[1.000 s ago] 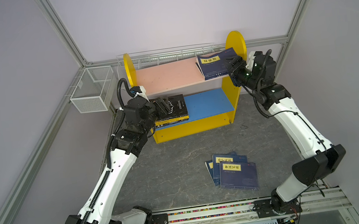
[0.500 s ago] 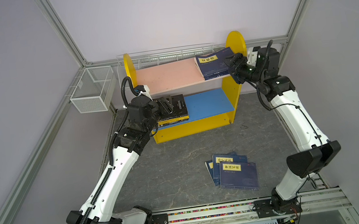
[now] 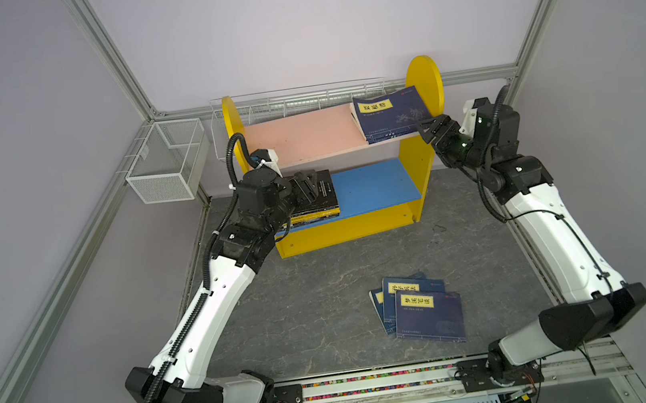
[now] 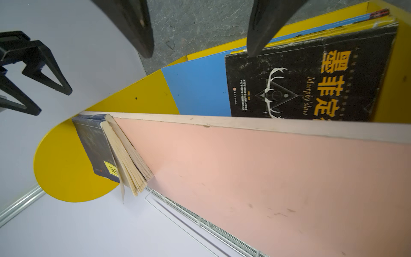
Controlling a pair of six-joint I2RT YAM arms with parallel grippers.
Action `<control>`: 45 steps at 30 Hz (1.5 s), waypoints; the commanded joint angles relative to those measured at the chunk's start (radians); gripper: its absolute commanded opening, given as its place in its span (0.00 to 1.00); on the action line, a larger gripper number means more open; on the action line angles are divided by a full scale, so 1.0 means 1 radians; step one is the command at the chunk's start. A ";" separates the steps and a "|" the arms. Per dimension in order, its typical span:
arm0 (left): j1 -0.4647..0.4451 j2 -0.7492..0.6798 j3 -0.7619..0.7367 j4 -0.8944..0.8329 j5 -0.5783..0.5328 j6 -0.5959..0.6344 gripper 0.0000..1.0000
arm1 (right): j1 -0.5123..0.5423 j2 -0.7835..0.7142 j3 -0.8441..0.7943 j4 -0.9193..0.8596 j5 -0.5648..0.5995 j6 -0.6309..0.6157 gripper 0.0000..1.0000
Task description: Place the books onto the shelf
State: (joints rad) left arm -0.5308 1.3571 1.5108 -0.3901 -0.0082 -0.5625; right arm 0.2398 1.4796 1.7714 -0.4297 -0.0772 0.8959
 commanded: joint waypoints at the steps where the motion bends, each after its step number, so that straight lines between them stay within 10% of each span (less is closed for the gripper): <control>1: -0.023 0.069 0.113 0.040 0.065 0.035 0.66 | -0.001 -0.061 -0.046 0.030 0.041 -0.105 0.78; 12: -0.066 0.537 0.681 -0.104 -0.001 0.020 0.17 | -0.001 -0.305 -0.298 0.071 0.101 -0.198 0.77; 21: -0.124 0.761 0.948 -0.240 -0.066 0.038 0.12 | -0.008 -0.428 -0.369 0.033 0.188 -0.274 0.79; 45: -0.181 0.729 0.958 -0.298 -0.180 0.078 0.10 | -0.028 -0.491 -0.445 -0.054 0.188 -0.305 0.82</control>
State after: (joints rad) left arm -0.7044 2.0926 2.4779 -0.5613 -0.1104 -0.5282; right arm 0.2173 1.0096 1.3533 -0.4568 0.1081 0.6117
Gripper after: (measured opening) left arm 0.098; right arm 0.816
